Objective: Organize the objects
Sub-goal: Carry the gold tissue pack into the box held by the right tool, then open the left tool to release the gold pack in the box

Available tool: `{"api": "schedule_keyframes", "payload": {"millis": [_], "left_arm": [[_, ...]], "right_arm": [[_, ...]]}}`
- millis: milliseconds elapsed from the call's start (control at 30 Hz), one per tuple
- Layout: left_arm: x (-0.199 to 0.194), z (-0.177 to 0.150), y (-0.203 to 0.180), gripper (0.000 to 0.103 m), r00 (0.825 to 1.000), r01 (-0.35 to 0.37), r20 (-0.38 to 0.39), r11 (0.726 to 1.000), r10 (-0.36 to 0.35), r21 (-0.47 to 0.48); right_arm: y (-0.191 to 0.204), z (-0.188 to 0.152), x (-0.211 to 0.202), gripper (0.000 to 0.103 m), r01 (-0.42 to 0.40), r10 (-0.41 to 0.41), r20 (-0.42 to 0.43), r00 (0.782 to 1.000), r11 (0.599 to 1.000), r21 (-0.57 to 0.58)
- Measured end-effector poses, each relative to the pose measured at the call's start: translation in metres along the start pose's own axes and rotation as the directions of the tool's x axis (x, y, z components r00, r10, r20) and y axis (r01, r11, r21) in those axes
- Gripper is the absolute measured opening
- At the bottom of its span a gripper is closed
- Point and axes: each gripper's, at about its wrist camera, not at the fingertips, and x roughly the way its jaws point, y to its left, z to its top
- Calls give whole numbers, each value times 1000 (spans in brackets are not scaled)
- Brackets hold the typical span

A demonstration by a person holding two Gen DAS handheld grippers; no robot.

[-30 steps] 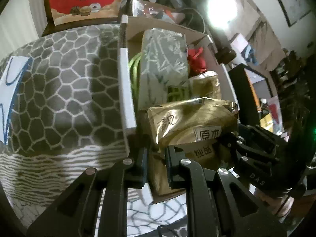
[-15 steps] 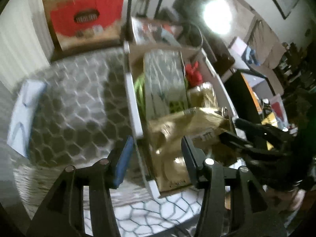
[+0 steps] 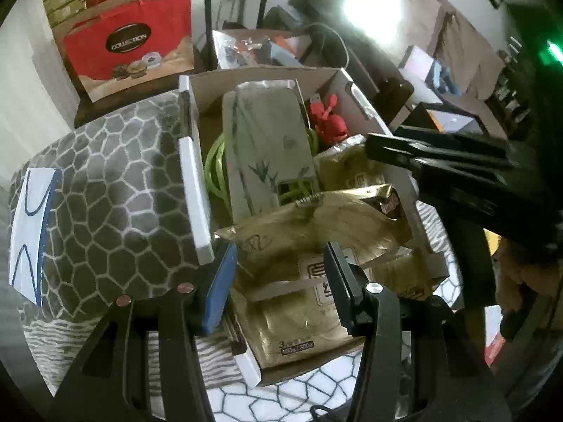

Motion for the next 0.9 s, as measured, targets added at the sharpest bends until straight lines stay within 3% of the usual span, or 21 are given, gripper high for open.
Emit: {"api": "schedule_keyframes", "payload": {"millis": [267,333,400,467,700,900], "left_arm": [[5,-9,-7,48,999,47,-14,999,-47,17],[6,-10,-7,48,998,58,-18,998,-58,12],[6,-10,-6,48,998,66,-18,998,-66,6],[6,-10,-6,48,997,71,-19,997,-71,5],[9,-11,-13,48,997,75,-29,997,-74,19],[18,-10,-23,49,996,75,-46,996,-73,44]], "right_arm": [[10,-1,30,42,32,-35,-64,997,998,-48],[10,-4,31,27,24,-28,-71,997,998,-57],[13,-6,29,23,38,-42,-60,997,996,-79],[15,-6,25,10,54,-59,-44,997,994,-96],[9,17,8,7,54,-54,10,998,996,-67],[-3,40,25,7,28,-28,5,1000,1000,-1]]}}
